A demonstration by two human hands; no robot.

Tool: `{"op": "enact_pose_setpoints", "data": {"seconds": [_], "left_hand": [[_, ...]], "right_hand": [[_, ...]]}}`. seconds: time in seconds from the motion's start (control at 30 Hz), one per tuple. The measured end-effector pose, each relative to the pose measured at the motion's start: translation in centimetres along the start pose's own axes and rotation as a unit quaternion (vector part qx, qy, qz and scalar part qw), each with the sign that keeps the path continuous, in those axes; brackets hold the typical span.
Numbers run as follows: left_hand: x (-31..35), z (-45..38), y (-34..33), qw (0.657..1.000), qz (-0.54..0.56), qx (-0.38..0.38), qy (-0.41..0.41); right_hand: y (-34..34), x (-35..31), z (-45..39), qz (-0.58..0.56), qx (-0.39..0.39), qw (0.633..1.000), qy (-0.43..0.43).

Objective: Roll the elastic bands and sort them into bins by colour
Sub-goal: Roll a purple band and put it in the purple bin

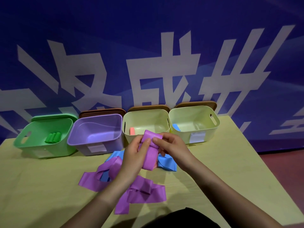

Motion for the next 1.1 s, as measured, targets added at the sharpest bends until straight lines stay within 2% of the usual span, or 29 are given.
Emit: {"op": "enact_pose_setpoints", "data": {"seconds": [0.17,0.23,0.33,0.47,0.53,0.6,0.67,0.73,0.9,1.1], "left_hand": [[-0.1,-0.5,0.2,0.993,0.049,-0.015,0.107],[-0.1,-1.0,0.2,0.995,0.017,-0.034,0.092],[-0.6,-1.1,0.2,0.999,-0.036,-0.023,0.023],[-0.8,-0.7,0.1,1.000,-0.021,0.010,0.010],[-0.9,-0.5,0.1,0.996,0.048,0.012,0.068],[-0.8,-0.2,0.1,0.982,0.103,-0.002,0.159],[-0.6,0.2,0.4,0.969,0.091,-0.026,0.229],[-0.5,0.4,0.5,0.962,0.073,-0.051,0.257],[-0.7,0.7,0.6,0.964,0.086,-0.042,0.246],[-0.5,1.1,0.8,0.968,0.138,-0.032,0.209]], "right_hand": [[-0.1,-0.5,0.0,-0.019,-0.034,0.999,0.015],[-0.1,-0.5,0.1,-0.007,-0.037,0.999,0.021],[0.0,-0.2,0.2,0.009,-0.015,0.999,0.042],[-0.7,0.3,0.5,0.059,0.023,0.991,0.116],[-1.2,0.4,0.5,0.076,0.043,0.987,0.137],[-1.3,0.5,0.4,0.094,0.054,0.982,0.155],[-1.2,0.5,0.3,0.106,0.065,0.978,0.165],[-1.0,0.5,0.3,0.118,0.074,0.974,0.181],[-0.8,0.5,0.6,0.158,0.063,0.954,0.248],[-0.5,0.3,1.0,0.243,-0.001,0.924,0.294]]}}
Point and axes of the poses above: each hand's wrist, its own z-axis away from the middle knuckle, its own y-axis out of the back of the hand, x = y × z, the point moved 1 cm from there along -z, towards the middle knuckle, and after that the axes turned 14 degrees about x, right-handed, at the moved point
